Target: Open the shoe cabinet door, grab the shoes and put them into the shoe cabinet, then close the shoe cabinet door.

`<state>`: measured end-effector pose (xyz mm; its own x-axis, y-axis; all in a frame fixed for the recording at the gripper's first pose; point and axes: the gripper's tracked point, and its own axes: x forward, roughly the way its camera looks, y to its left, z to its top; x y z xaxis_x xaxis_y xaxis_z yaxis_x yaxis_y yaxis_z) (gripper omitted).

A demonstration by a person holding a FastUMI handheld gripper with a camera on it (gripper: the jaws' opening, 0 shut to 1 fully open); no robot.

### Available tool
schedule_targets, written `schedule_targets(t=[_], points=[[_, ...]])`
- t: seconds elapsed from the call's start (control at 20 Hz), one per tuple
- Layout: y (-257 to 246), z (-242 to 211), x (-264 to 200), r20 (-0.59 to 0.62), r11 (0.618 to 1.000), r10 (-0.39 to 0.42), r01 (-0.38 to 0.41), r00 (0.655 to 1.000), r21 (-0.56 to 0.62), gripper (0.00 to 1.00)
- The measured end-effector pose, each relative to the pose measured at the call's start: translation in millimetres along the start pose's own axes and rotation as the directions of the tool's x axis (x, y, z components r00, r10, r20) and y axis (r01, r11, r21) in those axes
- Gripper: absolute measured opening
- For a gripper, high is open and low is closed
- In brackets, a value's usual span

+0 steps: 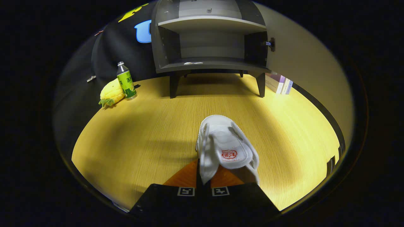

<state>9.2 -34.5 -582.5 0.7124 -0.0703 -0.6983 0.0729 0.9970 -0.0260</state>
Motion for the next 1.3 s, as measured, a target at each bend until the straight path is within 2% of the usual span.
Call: schedule_targets(t=[0.4,0.7,0.85,1.3], points=[[-1,6,-4,-0.016,1.000,0.006,-0.006,1.000,0.009,0.05],[5,50,-31,0.047,0.999,0.031,-0.032,0.998,0.016,0.05],[6,99,-56,0.103,0.999,0.023,-0.026,0.994,0.026,0.05],[8,292,-131,0.288,0.998,-0.024,0.007,0.957,0.062,0.05]])
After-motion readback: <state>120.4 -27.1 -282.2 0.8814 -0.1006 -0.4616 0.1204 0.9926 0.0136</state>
